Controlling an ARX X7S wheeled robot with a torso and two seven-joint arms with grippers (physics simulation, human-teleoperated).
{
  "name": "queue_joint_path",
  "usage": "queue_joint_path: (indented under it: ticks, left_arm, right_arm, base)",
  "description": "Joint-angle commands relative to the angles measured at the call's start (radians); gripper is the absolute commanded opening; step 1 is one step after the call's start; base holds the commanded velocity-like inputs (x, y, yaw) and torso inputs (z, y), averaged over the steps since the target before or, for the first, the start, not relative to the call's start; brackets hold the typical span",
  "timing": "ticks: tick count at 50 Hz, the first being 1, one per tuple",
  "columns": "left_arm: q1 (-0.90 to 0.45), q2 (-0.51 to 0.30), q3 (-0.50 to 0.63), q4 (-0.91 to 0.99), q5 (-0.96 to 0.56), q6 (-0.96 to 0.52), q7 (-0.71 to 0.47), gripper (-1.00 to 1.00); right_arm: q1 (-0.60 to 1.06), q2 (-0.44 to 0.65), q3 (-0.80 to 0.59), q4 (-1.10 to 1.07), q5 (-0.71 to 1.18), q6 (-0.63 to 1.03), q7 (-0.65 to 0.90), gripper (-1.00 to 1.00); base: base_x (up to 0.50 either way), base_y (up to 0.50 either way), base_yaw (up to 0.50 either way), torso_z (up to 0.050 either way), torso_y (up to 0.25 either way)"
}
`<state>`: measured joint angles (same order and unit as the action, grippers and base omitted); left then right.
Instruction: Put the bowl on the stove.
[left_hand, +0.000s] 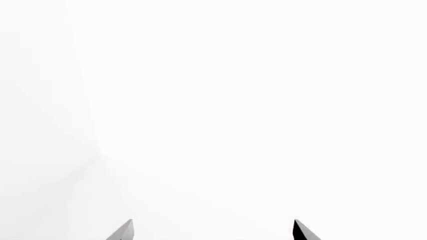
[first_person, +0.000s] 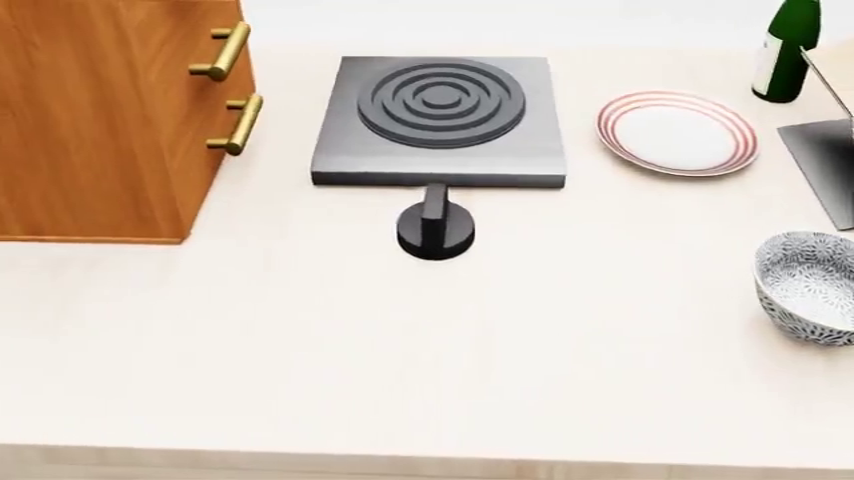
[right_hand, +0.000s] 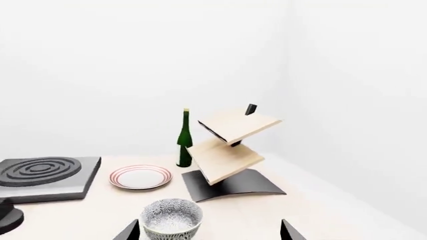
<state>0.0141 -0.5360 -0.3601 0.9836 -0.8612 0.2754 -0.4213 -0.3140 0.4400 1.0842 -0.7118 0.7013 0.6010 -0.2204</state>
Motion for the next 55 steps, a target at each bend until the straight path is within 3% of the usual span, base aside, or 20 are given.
queue_joint_path:
  ticks: [1, 22, 31, 40, 55]
  left_arm:
    - [0.002, 0.002, 0.023, -0.015, 0.015, 0.01, 0.006, 1.0]
    - [0.001, -0.001, 0.035, -0.021, 0.02, 0.017, 0.005, 1.0]
    - [0.003, -0.003, 0.036, -0.023, 0.022, 0.02, 0.003, 1.0]
    - [0.006, -0.004, 0.039, -0.023, 0.024, 0.024, 0.003, 1.0]
    - [0.009, -0.006, 0.044, -0.024, 0.028, 0.028, 0.001, 1.0]
  right_arm:
    - [0.005, 0.003, -0.036, -0.008, -0.016, -0.004, 0.001, 1.0]
    - [0.008, 0.011, -0.054, -0.013, -0.026, -0.003, 0.007, 1.0]
    - [-0.001, 0.023, -0.104, -0.012, -0.088, -0.004, 0.027, 1.0]
    - [0.009, 0.012, -0.06, -0.009, -0.013, 0.006, 0.009, 1.0]
    - [0.008, 0.01, -0.046, -0.004, 0.013, 0.012, 0.002, 1.0]
  base:
    - [0.0, 0.5, 0.0, 0.0, 0.0]
    - [0.0, 0.5, 0.0, 0.0, 0.0]
    - [0.0, 0.0, 0.0, 0.0, 0.0]
    - [0.0, 0.0, 0.0, 0.0, 0.0]
    - [0.45, -0.08, 0.0, 0.0, 0.0]
